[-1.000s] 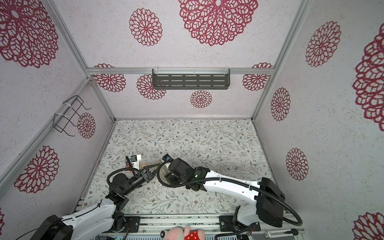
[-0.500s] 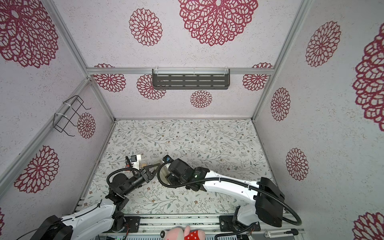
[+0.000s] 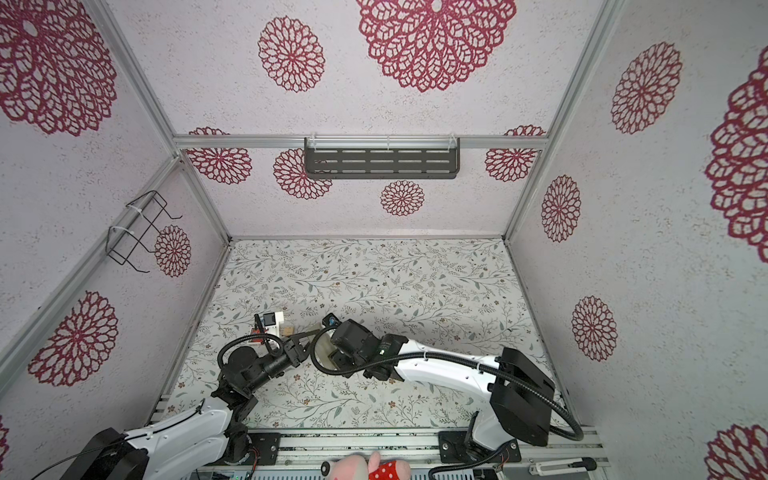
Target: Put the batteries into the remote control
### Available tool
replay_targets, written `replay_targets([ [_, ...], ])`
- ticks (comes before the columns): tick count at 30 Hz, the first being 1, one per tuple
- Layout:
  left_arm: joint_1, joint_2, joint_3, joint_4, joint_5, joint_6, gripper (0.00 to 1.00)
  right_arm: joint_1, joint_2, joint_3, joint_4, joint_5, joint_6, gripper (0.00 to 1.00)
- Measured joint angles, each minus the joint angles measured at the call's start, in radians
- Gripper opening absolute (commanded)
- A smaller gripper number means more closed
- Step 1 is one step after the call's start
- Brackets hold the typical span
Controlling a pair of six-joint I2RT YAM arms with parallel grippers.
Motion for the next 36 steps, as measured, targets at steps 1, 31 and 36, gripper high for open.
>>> replay_targets([
  [1,0.0,0.0,0.0,0.0,-0.001,0.002,0.0,0.0,0.001,0.002,-0.002,0.0,0.0,0.59],
  [31,-0.002,-0.079,0.048,-0.087,-0.106,-0.03,0.0,-0.002,-0.018,-0.047,0.222,-0.029,0.002,0.81],
  [36,-0.002,-0.079,0.048,-0.087,-0.11,-0.039,0.0,-0.002,0.012,-0.047,0.243,-0.029,0.001,0.78],
])
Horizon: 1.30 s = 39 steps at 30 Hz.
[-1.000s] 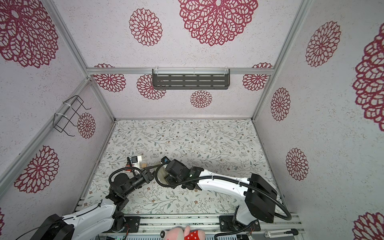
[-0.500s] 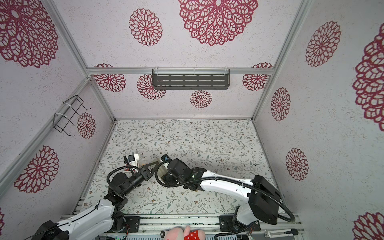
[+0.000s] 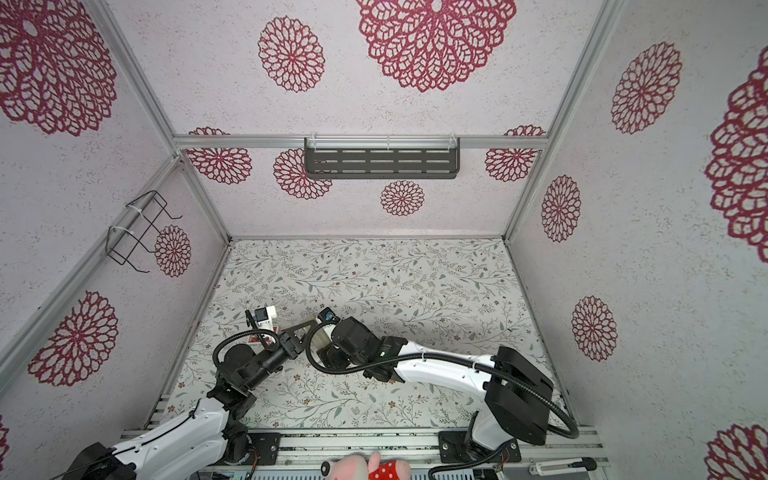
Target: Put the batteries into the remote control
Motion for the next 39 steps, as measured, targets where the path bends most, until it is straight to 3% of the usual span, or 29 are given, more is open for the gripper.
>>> replay_targets([
  [6,-0.001,0.001,0.0,0.0,-0.007,-0.005,0.0,0.002,0.013,-0.011,0.028,0.001,0.0,0.67],
  [20,-0.001,0.025,0.0,0.002,-0.006,-0.015,0.02,0.009,0.014,-0.029,0.047,-0.003,-0.008,0.3],
  [27,-0.001,0.021,0.002,-0.001,0.009,-0.006,0.54,0.004,0.005,-0.047,0.05,0.001,-0.01,0.21],
  [29,-0.002,0.006,0.01,-0.013,0.024,0.006,0.63,-0.008,-0.008,-0.063,0.047,-0.001,-0.01,0.2],
  [33,-0.003,-0.048,0.042,-0.055,0.058,0.042,0.75,-0.051,-0.066,-0.102,0.047,-0.021,-0.009,0.19],
  [39,-0.003,-0.114,0.063,-0.071,0.136,0.085,0.8,-0.114,-0.195,-0.143,0.078,-0.095,-0.01,0.2],
])
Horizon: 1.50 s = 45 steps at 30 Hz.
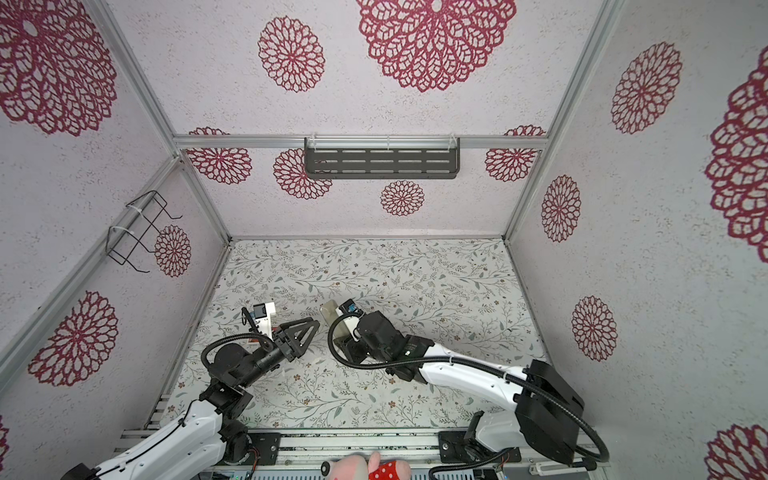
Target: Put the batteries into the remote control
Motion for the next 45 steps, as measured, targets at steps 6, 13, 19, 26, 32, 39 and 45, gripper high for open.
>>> replay_targets([
  [6,-0.003,-0.003,0.003,0.023,0.09,0.008,0.83,-0.048,-0.089,-0.027,0.03,-0.14,-0.001,0.2],
  [13,-0.035,0.031,0.07,0.07,0.168,0.011,0.87,-0.068,-0.14,-0.085,0.097,-0.309,0.001,0.2],
  [19,-0.075,0.086,0.106,0.104,0.203,0.024,0.88,-0.09,-0.166,-0.126,0.156,-0.421,0.009,0.2],
  [26,-0.108,0.142,0.133,0.127,0.226,0.032,0.87,-0.093,-0.172,-0.165,0.25,-0.499,0.038,0.2],
  [32,-0.113,0.183,0.135,0.192,0.233,0.023,0.74,-0.103,-0.172,-0.192,0.317,-0.547,0.066,0.2],
  [39,-0.112,0.216,0.135,0.248,0.252,-0.008,0.58,-0.114,-0.174,-0.21,0.385,-0.607,0.099,0.2],
  [45,-0.113,0.222,0.135,0.284,0.273,-0.026,0.7,-0.132,-0.18,-0.226,0.428,-0.645,0.131,0.2],
])
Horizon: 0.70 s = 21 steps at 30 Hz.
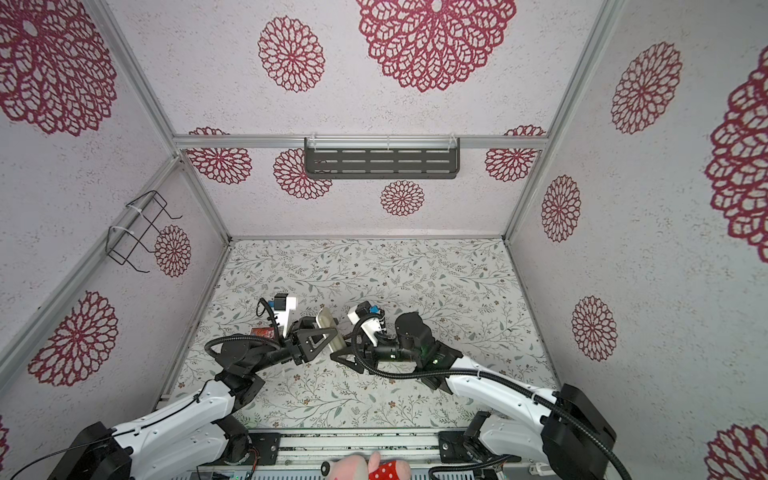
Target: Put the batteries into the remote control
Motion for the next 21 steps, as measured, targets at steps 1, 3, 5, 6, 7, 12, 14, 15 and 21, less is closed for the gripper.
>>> replay_targets([
  [1,0.0,0.0,0.0,0.004,0.003,-0.002,0.71,-0.003,-0.001,-0.004,0.009,-0.004,0.004,0.2],
  [3,-0.001,0.0,0.0,0.008,0.007,-0.006,0.72,-0.01,-0.004,-0.01,0.017,-0.011,0.011,0.2],
  [5,-0.002,0.0,0.0,0.011,0.009,-0.008,0.71,-0.018,-0.005,-0.018,0.036,-0.023,0.02,0.2],
  [6,-0.002,0.0,0.0,0.013,0.01,-0.01,0.7,-0.021,-0.006,-0.021,0.041,-0.028,0.025,0.2],
  [7,-0.002,0.002,0.0,0.014,0.01,-0.01,0.69,-0.024,-0.006,-0.025,0.05,-0.033,0.028,0.2],
  [12,-0.006,0.019,0.0,0.026,0.011,-0.012,0.65,-0.034,-0.007,-0.036,0.076,-0.055,0.046,0.2],
  [14,-0.008,0.027,0.0,0.033,0.012,-0.012,0.63,-0.035,-0.007,-0.036,0.077,-0.059,0.054,0.2],
  [15,-0.008,0.031,0.0,0.035,0.012,-0.011,0.62,-0.036,-0.007,-0.036,0.077,-0.061,0.055,0.2],
  [21,-0.011,0.051,0.0,0.053,0.019,-0.008,0.52,-0.039,-0.007,-0.038,0.085,-0.075,0.071,0.21],
])
